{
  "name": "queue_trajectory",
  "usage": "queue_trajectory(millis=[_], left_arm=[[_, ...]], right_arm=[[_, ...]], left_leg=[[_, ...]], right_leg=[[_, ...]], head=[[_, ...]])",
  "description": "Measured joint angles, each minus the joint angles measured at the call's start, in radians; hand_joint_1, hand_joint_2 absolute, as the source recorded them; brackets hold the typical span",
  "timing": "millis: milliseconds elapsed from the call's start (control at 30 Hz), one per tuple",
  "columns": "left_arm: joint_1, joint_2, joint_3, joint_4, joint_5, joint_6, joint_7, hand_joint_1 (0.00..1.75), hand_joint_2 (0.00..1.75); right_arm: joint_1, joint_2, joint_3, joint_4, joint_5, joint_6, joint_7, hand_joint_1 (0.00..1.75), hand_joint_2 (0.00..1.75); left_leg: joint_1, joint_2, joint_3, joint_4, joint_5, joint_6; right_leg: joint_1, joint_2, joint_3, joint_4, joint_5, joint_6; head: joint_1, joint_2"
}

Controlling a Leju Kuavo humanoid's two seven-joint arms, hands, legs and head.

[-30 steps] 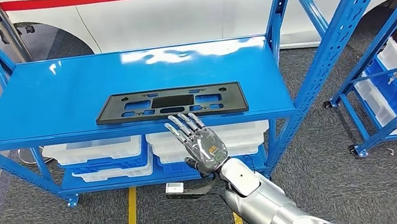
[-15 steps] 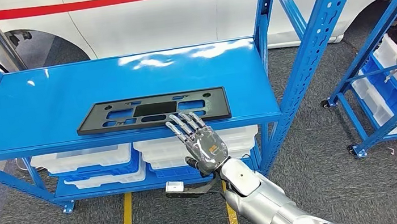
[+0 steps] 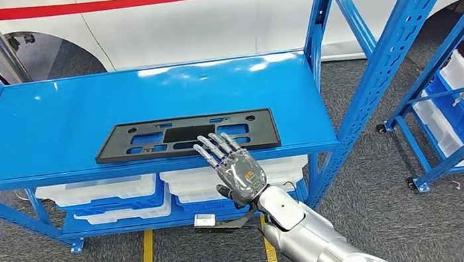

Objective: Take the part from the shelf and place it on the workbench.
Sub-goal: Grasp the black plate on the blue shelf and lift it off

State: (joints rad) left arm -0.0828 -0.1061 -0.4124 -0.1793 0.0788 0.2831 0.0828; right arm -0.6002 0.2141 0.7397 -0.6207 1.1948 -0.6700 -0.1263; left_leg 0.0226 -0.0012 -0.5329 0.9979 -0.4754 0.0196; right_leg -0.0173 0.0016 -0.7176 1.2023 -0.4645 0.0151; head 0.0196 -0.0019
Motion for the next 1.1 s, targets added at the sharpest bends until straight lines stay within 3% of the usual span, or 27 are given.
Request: queue_trajectory(millis=[33,100,200,267,367,400,433,467,533,567,600,667,767,800,900,933,967,1033,1100], left_arm=[[-0.001,0.000,0.000,0.000,-0.001,0.000,0.000,0.00,0.00],[-0.003,0.000,0.000,0.000,-0.001,0.000,0.000,0.00,0.00],[-0.004,0.000,0.000,0.000,-0.003,-0.001,0.000,0.00,0.00],[-0.006,0.000,0.000,0.000,-0.006,-0.001,-0.001,0.00,0.00],[-0.006,0.000,0.000,0.000,-0.011,-0.001,-0.002,0.00,0.00],[-0.005,0.000,0.000,0.000,-0.012,-0.001,-0.002,0.00,0.00],[-0.004,0.000,0.000,0.000,-0.012,-0.001,-0.002,0.00,0.00],[-0.003,0.000,0.000,0.000,-0.013,-0.001,-0.002,0.00,0.00],[-0.004,0.001,0.000,0.001,-0.013,-0.001,-0.002,0.00,0.00],[-0.004,0.001,0.000,0.001,-0.013,-0.001,-0.002,0.00,0.00],[-0.005,0.002,0.000,0.001,-0.014,-0.001,-0.002,0.00,0.00],[-0.008,0.003,0.000,0.002,-0.014,-0.001,-0.002,0.00,0.00],[-0.007,0.000,-0.001,0.002,-0.015,-0.001,-0.002,0.00,0.00],[-0.007,-0.001,-0.001,0.002,-0.015,-0.001,-0.002,0.00,0.00],[-0.008,-0.001,-0.001,0.002,-0.015,-0.002,-0.002,0.00,0.00],[-0.007,-0.001,-0.001,0.002,-0.015,-0.003,-0.002,0.00,0.00],[-0.006,-0.002,-0.001,0.002,-0.015,-0.003,-0.002,0.00,0.00],[-0.005,-0.003,-0.001,0.002,-0.016,-0.003,-0.002,0.00,0.00],[-0.008,-0.003,-0.001,0.002,-0.016,-0.003,-0.002,0.00,0.00]], right_arm=[[-0.001,0.000,0.000,0.000,0.000,0.001,0.000,0.00,1.75],[-0.002,0.000,0.001,0.000,0.000,0.003,-0.001,0.00,1.75],[0.001,0.001,0.005,0.000,0.000,0.015,-0.013,0.00,1.75],[0.001,0.003,0.009,0.000,-0.001,0.026,-0.026,0.00,1.75],[0.005,0.006,0.024,0.000,-0.001,0.040,-0.040,0.00,1.75],[0.008,0.006,0.028,0.001,-0.001,0.044,-0.043,0.00,1.75],[0.012,0.008,0.033,0.001,-0.001,0.048,-0.047,0.00,1.75],[0.014,0.011,0.038,0.001,0.000,0.053,-0.050,0.00,1.75],[0.017,0.021,0.048,0.001,-0.001,0.061,-0.055,0.00,1.75],[0.018,0.026,0.053,0.000,-0.003,0.064,-0.056,0.00,1.75],[0.018,0.030,0.058,-0.001,-0.005,0.068,-0.057,0.00,1.75],[0.021,0.035,0.068,-0.002,-0.010,0.072,-0.056,0.00,1.75],[0.023,0.041,0.072,-0.008,-0.012,0.072,-0.056,0.00,1.75],[0.022,0.042,0.072,-0.010,-0.012,0.072,-0.056,0.00,1.75],[0.028,0.038,0.075,-0.010,-0.014,0.073,-0.057,0.00,1.75],[0.030,0.037,0.076,-0.010,-0.018,0.073,-0.058,0.00,1.75],[0.032,0.036,0.078,-0.010,-0.022,0.074,-0.059,0.00,1.75],[0.032,0.035,0.085,-0.012,-0.029,0.074,-0.061,0.00,1.75],[0.033,0.035,0.090,-0.015,-0.032,0.075,-0.061,0.00,1.75]], left_leg=[[0.001,-0.001,0.005,0.004,-0.010,-0.007],[0.000,-0.002,0.009,0.012,-0.025,-0.022],[0.000,-0.002,0.014,0.010,-0.035,-0.037],[0.001,0.000,-0.001,0.053,-0.059,-0.044],[0.000,0.000,-0.115,0.254,-0.128,-0.047],[0.000,0.000,-0.152,0.305,-0.133,-0.045],[-0.002,0.000,-0.171,0.315,-0.114,-0.041],[-0.005,0.000,-0.172,0.288,-0.076,-0.033],[-0.015,-0.001,-0.135,0.163,0.019,-0.007],[-0.022,0.000,-0.115,0.108,0.049,0.007],[-0.027,0.000,-0.100,0.072,0.062,0.017],[-0.033,0.000,-0.087,0.043,0.053,0.025],[-0.019,0.003,-0.055,-0.004,0.051,0.024],[-0.014,0.004,-0.044,-0.016,0.052,0.023],[-0.014,0.004,-0.026,-0.018,0.039,0.023],[-0.014,0.003,-0.020,-0.016,0.032,0.021],[-0.012,0.002,-0.014,-0.012,0.024,0.018],[-0.010,0.002,-0.002,-0.002,0.006,0.011],[-0.012,0.001,0.001,0.010,-0.011,-0.003]], right_leg=[[0.000,0.000,0.027,-0.060,0.030,0.002],[0.002,0.001,0.063,-0.135,0.045,-0.005],[0.005,0.006,0.072,-0.144,0.027,-0.027],[0.003,0.006,0.084,-0.148,0.020,-0.041],[0.008,0.004,0.102,-0.150,0.005,-0.055],[0.011,0.005,0.107,-0.150,0.000,-0.058],[0.015,0.006,0.114,-0.150,-0.005,-0.059],[0.019,0.008,0.123,-0.150,-0.011,-0.060],[0.025,0.011,0.144,-0.152,-0.025,-0.061],[0.027,0.012,0.151,-0.153,-0.030,-0.060],[0.027,0.012,0.155,-0.154,-0.034,-0.057],[0.025,0.010,0.156,-0.159,-0.036,-0.048],[0.028,0.005,0.150,-0.141,-0.054,-0.034],[0.027,0.005,0.131,-0.102,-0.072,-0.029],[0.013,0.004,0.024,0.070,-0.122,-0.012],[0.009,0.004,0.000,0.093,-0.112,-0.007],[0.005,0.003,-0.004,0.076,-0.080,-0.003],[0.000,0.001,0.034,-0.038,0.003,0.001],[0.001,0.000,0.071,-0.129,0.037,-0.003]], head=[[0.001,0.000],[0.001,0.000],[0.001,0.000],[0.001,0.000],[0.001,0.000],[0.001,0.000],[0.001,0.000],[0.001,0.000],[0.002,0.000],[0.002,0.000],[0.002,0.000],[0.002,0.000],[0.003,0.000],[0.004,0.000],[0.005,0.000],[0.005,0.000],[0.005,0.000],[0.005,0.000],[0.005,0.000]])
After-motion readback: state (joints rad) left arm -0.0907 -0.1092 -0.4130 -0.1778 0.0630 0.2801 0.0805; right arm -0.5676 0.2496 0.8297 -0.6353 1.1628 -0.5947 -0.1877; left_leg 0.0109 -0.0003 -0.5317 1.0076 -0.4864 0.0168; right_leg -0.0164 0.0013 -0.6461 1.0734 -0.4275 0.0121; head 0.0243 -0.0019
